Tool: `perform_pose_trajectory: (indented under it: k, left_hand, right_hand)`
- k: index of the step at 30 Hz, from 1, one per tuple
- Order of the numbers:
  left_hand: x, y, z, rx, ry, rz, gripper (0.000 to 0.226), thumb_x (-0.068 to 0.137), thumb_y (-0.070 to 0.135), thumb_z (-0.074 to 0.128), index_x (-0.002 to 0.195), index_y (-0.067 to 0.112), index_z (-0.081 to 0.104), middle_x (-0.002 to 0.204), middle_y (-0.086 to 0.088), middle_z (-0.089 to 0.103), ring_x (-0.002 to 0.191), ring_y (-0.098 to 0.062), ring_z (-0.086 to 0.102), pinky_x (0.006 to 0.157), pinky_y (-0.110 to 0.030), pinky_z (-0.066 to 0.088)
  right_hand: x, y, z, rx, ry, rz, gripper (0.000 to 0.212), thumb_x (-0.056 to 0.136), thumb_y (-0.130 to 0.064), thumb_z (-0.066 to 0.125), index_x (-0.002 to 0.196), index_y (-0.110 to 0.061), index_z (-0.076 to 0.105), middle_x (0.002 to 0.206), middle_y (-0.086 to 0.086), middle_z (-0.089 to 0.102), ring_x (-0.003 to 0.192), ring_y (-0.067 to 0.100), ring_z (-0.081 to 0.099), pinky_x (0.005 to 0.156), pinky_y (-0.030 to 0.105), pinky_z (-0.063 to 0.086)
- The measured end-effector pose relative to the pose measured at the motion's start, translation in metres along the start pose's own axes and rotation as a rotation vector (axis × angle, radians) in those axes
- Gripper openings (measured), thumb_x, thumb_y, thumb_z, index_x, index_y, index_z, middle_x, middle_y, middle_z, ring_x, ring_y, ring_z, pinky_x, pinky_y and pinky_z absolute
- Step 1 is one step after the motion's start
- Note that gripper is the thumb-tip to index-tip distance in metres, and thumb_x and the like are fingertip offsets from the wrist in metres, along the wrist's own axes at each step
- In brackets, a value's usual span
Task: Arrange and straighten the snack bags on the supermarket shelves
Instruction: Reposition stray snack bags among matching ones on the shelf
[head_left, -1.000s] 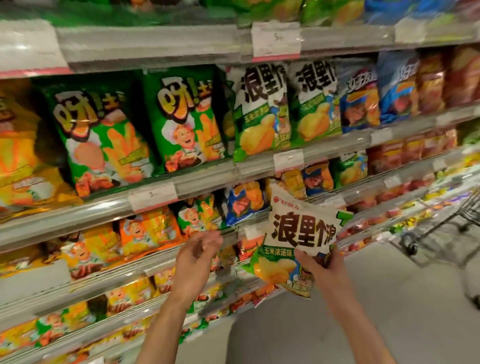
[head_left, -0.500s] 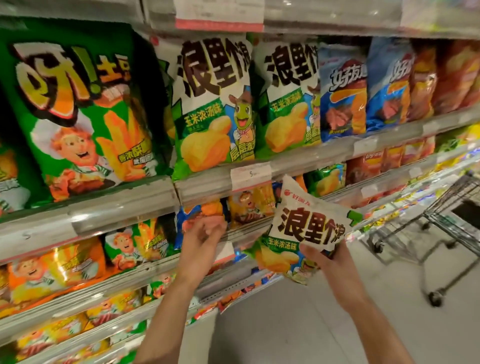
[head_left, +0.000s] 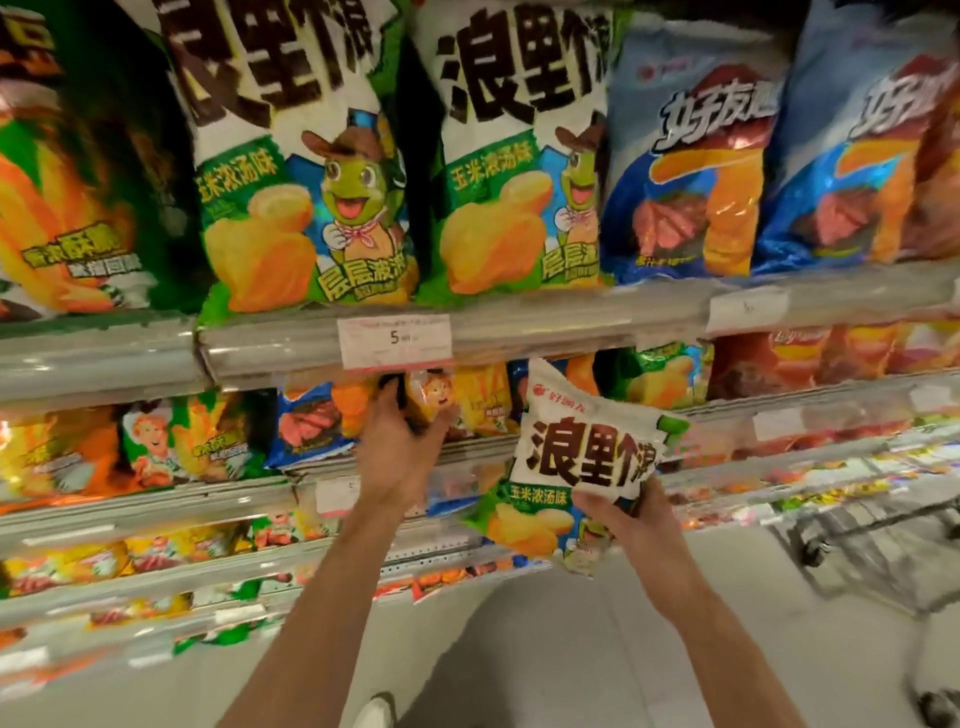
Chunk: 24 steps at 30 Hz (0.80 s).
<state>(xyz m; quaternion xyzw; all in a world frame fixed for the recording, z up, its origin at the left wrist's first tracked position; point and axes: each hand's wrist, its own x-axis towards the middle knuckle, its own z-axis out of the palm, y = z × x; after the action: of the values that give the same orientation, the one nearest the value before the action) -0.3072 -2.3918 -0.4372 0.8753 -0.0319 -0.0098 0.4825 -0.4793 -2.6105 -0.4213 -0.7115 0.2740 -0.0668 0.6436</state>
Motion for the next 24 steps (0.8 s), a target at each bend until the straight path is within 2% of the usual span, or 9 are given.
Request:
perform_pose_trajectory:
  k: [2,5,8,10,13,16,20,22,24]
  left_hand:
    - [0.007,-0.003,0.011,0.044,0.059,-0.008,0.083,0.075,0.078,0.065,0.136,0.024,0.049,0.098,-0.012,0.069,0.086,-0.033,0.067,0.071,-0.046,0.059]
    - [0.002,0.014,0.015,0.027,0.081,-0.031,0.058,0.08,0.056,0.078,0.116,0.015,0.059,0.073,-0.01,0.064,0.064,-0.023,0.062,0.057,-0.037,0.051]
    - [-0.001,0.02,0.018,-0.015,0.112,0.015,0.039,0.081,0.047,0.082,0.082,0.016,0.057,0.06,-0.006,0.052,0.052,-0.019,0.047,0.052,-0.03,0.036]
    - [-0.002,0.019,0.019,-0.067,0.125,0.014,0.04,0.08,0.045,0.083,0.075,0.019,0.054,0.06,-0.006,0.048,0.052,-0.02,0.043,0.052,-0.03,0.035]
    - [0.0,0.015,0.019,-0.09,0.129,0.043,0.054,0.075,0.062,0.078,0.087,0.013,0.06,0.075,-0.015,0.057,0.066,-0.031,0.054,0.055,-0.04,0.042]
    - [0.0,0.013,0.017,-0.069,0.129,0.085,0.061,0.073,0.069,0.075,0.105,0.018,0.064,0.089,-0.009,0.064,0.081,-0.03,0.061,0.065,-0.036,0.049]
    - [0.003,0.033,0.009,-0.169,0.138,0.07,0.046,0.082,0.048,0.081,0.098,0.009,0.062,0.074,-0.009,0.059,0.058,-0.013,0.051,0.057,-0.034,0.045]
    - [0.001,0.039,0.006,-0.16,0.131,0.058,0.042,0.084,0.043,0.081,0.098,0.009,0.062,0.079,-0.017,0.063,0.06,-0.016,0.052,0.058,-0.033,0.046]
    - [-0.005,0.036,0.001,-0.168,0.124,0.058,0.044,0.083,0.048,0.081,0.105,0.015,0.064,0.084,-0.016,0.067,0.067,-0.024,0.061,0.065,-0.041,0.054]
  right_hand:
    - [0.014,0.002,-0.008,-0.004,-0.046,0.014,0.05,0.08,-0.029,0.084,0.122,-0.035,0.057,0.108,-0.018,0.074,0.102,0.002,0.069,0.084,0.026,0.057]
    - [0.029,0.003,-0.015,0.027,-0.081,0.032,0.067,0.069,-0.049,0.083,0.128,-0.033,0.054,0.116,-0.011,0.073,0.109,0.011,0.069,0.094,0.038,0.055]
    - [0.033,-0.003,-0.018,-0.004,-0.063,0.033,0.051,0.079,-0.049,0.078,0.119,-0.027,0.055,0.101,-0.009,0.07,0.101,0.012,0.067,0.079,0.025,0.05]
    - [0.037,-0.006,-0.02,-0.036,-0.044,0.033,0.041,0.087,-0.045,0.073,0.116,-0.024,0.054,0.096,-0.012,0.065,0.092,0.004,0.062,0.067,0.015,0.041]
    - [0.044,-0.006,-0.019,-0.059,-0.036,0.028,0.045,0.087,-0.049,0.072,0.122,-0.026,0.055,0.106,-0.014,0.066,0.096,-0.002,0.06,0.067,0.012,0.041]
    - [0.046,-0.009,-0.018,-0.051,-0.018,0.014,0.048,0.087,-0.05,0.071,0.124,-0.024,0.056,0.109,-0.011,0.068,0.098,0.0,0.062,0.069,0.014,0.043]
    - [0.047,-0.01,-0.02,-0.049,-0.01,-0.017,0.049,0.085,-0.053,0.071,0.124,-0.028,0.056,0.108,-0.014,0.068,0.101,0.005,0.065,0.074,0.019,0.046]
    - [0.046,-0.013,-0.021,-0.05,0.001,-0.025,0.051,0.084,-0.055,0.071,0.126,-0.029,0.056,0.111,-0.012,0.069,0.105,0.009,0.065,0.078,0.023,0.047]
    - [0.046,-0.015,-0.023,-0.055,0.012,-0.033,0.051,0.085,-0.055,0.07,0.127,-0.029,0.056,0.113,-0.012,0.068,0.106,0.01,0.065,0.079,0.024,0.047]
